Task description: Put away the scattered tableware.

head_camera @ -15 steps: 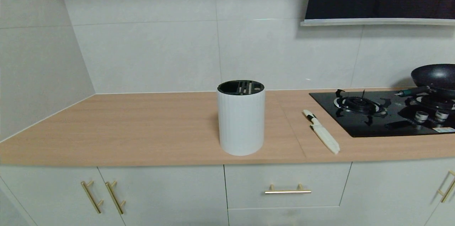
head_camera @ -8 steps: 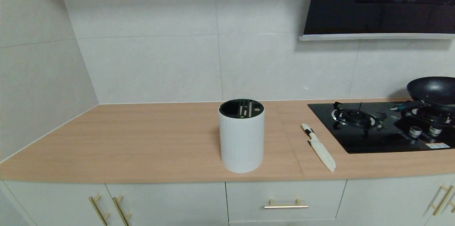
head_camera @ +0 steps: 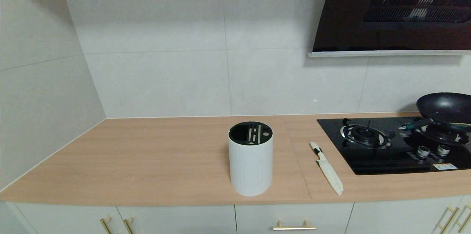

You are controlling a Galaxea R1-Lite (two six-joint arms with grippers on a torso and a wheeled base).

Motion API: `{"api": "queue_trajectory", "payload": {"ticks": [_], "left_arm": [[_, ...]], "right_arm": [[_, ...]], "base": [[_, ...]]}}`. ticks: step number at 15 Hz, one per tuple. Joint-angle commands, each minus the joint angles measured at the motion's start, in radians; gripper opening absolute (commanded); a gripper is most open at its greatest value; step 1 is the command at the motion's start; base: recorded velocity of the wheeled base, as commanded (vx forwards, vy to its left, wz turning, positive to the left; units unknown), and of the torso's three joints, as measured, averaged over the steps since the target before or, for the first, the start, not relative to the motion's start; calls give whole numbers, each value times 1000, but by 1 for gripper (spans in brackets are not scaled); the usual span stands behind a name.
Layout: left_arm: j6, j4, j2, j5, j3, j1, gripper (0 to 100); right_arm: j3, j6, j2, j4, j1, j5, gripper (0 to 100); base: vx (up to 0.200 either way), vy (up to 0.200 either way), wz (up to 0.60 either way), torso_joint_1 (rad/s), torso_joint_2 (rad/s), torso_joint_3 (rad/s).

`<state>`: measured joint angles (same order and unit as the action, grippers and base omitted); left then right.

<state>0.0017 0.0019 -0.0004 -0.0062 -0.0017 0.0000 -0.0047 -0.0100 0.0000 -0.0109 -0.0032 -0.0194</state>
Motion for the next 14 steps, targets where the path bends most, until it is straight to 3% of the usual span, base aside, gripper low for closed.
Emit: {"api": "queue_trajectory", "payload": {"ticks": [1, 6, 12, 14], "left_arm": [[0, 0, 0, 0, 0, 0, 100], [0, 0, 0, 0, 0, 0, 100], [0, 0, 0, 0, 0, 0, 100], [0, 0, 0, 0, 0, 0, 100]], "right_arm": [[0, -1, 2, 0, 0, -1, 100], [0, -1, 2, 0, 0, -1, 100], [2, -1, 0, 0, 0, -1, 100], [-107, 53, 9, 49, 2, -13, 100]], "base": [[0, 0, 0, 217, -403, -198], [0, 0, 0, 182, -353, -173], [0, 0, 0, 6, -11, -6], [0, 0, 0, 0, 0, 0]]}}
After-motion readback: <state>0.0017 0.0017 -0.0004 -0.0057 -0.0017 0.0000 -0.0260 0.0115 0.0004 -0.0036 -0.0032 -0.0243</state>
